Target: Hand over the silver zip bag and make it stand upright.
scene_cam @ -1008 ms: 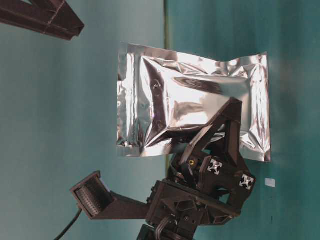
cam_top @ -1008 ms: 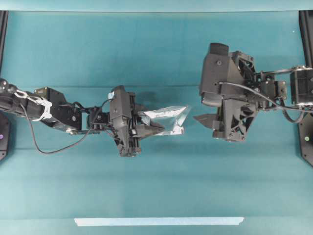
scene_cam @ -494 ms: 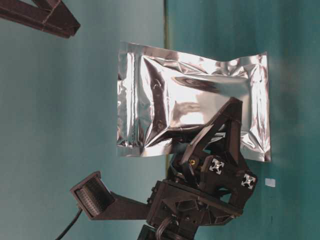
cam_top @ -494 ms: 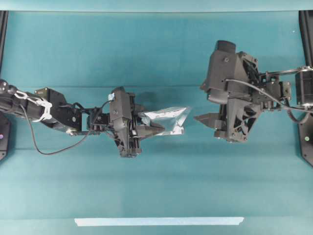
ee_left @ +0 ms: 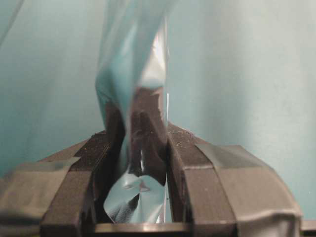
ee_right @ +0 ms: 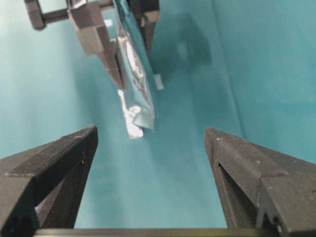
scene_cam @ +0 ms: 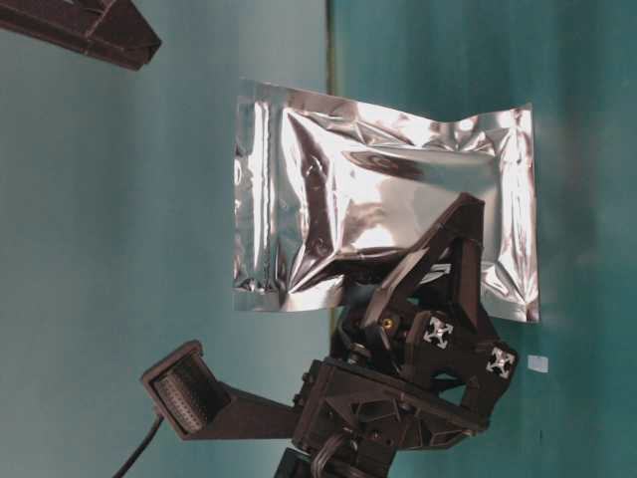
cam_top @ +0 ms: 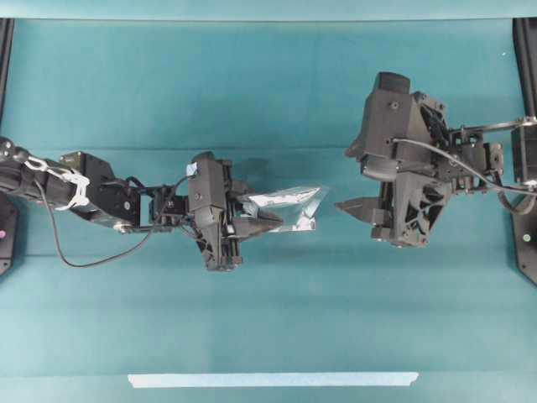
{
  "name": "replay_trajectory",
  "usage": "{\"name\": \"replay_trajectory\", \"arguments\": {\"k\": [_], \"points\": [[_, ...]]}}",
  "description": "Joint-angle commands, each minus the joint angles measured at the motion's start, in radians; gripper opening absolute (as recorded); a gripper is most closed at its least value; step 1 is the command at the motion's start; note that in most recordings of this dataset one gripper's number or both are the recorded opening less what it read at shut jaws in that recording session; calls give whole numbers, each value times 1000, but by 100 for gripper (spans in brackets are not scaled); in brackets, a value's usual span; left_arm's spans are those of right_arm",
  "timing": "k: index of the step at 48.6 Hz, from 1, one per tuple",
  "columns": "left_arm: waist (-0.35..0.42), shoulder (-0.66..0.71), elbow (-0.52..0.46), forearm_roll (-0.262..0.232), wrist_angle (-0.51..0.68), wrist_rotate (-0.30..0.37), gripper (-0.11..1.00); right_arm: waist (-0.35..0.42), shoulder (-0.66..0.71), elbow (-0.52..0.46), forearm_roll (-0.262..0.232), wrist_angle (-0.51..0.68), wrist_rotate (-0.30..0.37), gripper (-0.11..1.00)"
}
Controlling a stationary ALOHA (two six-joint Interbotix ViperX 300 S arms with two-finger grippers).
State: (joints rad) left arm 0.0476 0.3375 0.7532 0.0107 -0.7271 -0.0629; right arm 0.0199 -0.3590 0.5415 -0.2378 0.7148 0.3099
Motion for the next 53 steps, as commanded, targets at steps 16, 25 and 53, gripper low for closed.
{"name": "replay_trajectory", "arguments": {"k": [16, 25, 53], "points": [[-9, -11, -8, 0, 14, 3, 27, 11, -14, 6, -3, -8, 12, 89], [-11, -11, -9, -2, 15, 3, 27, 11, -14, 9, 0, -8, 14, 89], [-12, -11, -9, 0, 15, 3, 27, 15, -12, 20, 0, -15, 12, 89]]}}
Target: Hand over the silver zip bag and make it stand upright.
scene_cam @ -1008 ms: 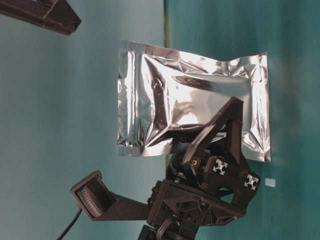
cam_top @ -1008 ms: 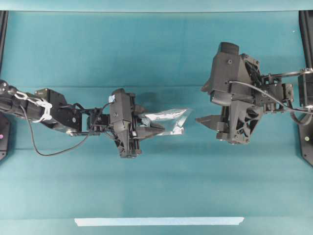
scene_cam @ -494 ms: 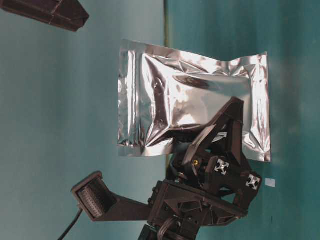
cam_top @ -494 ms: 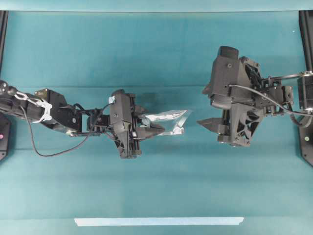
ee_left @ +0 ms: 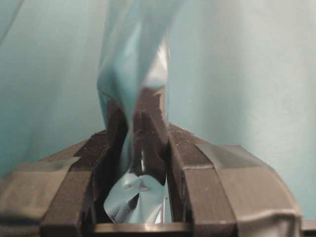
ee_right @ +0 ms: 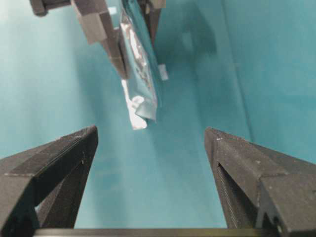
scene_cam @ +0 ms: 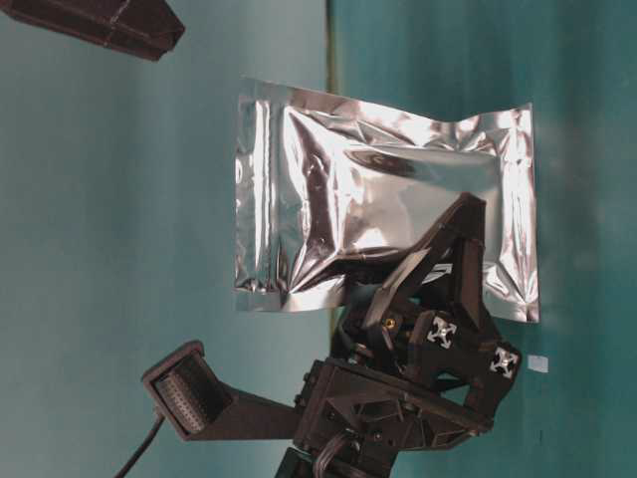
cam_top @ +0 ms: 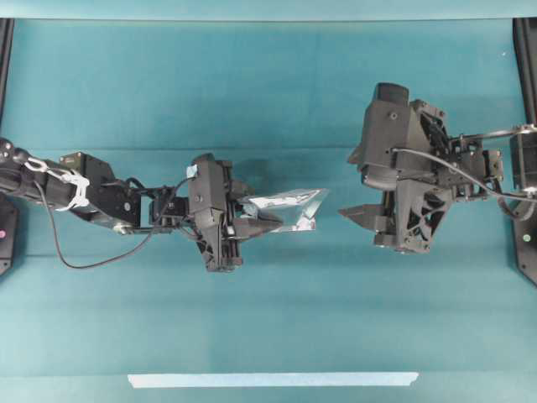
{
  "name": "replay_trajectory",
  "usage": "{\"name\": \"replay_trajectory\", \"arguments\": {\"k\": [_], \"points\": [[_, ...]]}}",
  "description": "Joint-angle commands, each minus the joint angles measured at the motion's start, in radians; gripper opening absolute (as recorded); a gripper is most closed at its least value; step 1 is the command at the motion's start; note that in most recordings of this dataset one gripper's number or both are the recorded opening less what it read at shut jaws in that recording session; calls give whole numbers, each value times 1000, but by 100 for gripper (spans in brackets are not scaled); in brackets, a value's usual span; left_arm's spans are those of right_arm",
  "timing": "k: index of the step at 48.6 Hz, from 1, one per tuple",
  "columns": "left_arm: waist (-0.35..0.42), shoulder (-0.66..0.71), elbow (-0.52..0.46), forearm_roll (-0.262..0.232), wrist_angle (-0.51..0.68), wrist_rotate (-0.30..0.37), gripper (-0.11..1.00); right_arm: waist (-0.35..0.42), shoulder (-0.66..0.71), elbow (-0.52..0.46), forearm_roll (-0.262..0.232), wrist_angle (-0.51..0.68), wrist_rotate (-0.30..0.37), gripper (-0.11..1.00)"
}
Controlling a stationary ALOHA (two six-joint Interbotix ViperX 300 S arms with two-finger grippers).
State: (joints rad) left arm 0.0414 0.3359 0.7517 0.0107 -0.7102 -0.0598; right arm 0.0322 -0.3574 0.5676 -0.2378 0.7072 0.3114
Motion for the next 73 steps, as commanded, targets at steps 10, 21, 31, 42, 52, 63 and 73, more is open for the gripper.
{"name": "replay_trajectory", "arguments": {"k": [10, 21, 31, 42, 52, 63, 73], "points": [[-6, -9, -6, 0, -2, 2, 27, 3, -15, -6, 0, -8, 11, 89], [-6, -9, -3, 0, -2, 0, 27, 3, -14, -6, 0, -8, 11, 89], [-8, -9, -3, 0, -2, 2, 27, 3, -15, -6, 0, -8, 11, 89], [-8, -9, -3, 0, -2, 2, 27, 3, -15, -6, 0, -8, 12, 89], [-8, -9, -3, 0, 0, 0, 27, 3, -15, -5, 3, -8, 15, 89], [-11, -9, -6, 0, 17, 0, 27, 3, -15, 0, 2, -8, 15, 89], [-12, -9, -6, 0, 18, 0, 27, 3, -15, 0, 2, -15, 17, 89]]}}
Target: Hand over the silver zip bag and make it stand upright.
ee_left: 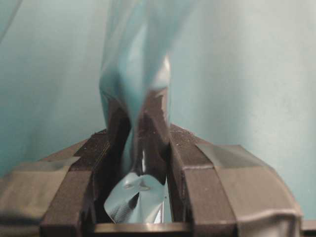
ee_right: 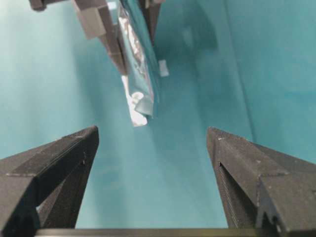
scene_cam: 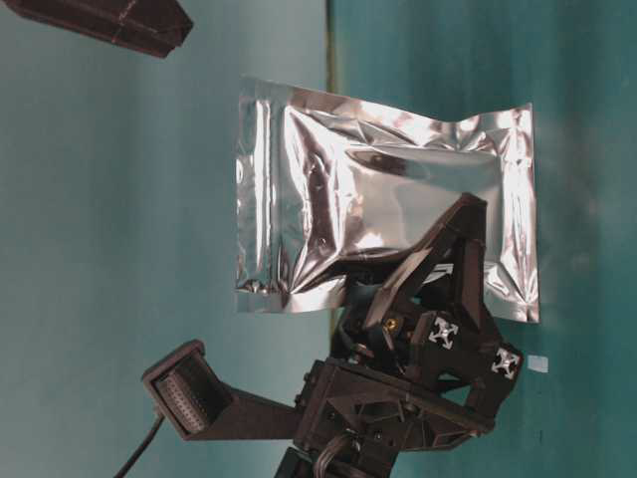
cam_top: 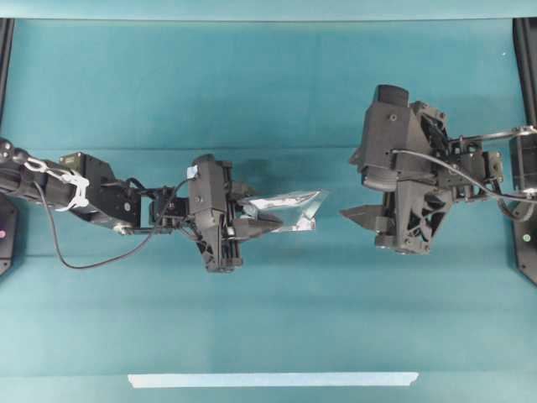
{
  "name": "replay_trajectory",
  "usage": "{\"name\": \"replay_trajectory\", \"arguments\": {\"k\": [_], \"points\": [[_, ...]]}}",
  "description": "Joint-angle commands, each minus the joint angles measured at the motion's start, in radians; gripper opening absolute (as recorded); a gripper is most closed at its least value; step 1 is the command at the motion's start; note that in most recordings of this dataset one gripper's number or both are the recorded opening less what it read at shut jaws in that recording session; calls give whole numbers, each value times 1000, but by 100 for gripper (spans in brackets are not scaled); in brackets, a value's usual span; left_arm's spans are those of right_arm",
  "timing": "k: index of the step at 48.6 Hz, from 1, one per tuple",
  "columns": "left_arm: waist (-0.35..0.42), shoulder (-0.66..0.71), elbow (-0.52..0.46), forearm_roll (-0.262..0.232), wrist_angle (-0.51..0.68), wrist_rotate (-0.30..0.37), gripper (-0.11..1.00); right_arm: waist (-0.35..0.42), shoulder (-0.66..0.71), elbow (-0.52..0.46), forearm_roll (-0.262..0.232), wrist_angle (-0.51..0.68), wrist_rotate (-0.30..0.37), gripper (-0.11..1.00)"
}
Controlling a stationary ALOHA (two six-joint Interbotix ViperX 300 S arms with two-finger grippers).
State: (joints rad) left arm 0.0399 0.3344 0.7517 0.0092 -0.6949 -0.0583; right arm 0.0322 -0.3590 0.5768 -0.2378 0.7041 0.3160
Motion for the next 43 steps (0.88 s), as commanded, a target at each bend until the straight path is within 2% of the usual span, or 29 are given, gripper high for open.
{"name": "replay_trajectory", "arguments": {"k": [1, 43], "points": [[-11, -8, -6, 2, 3, -2, 27, 3, -14, -9, 2, -14, 12, 89], [-11, -8, -6, 0, 5, -2, 27, 3, -14, -5, 2, -31, 9, 89]]}}
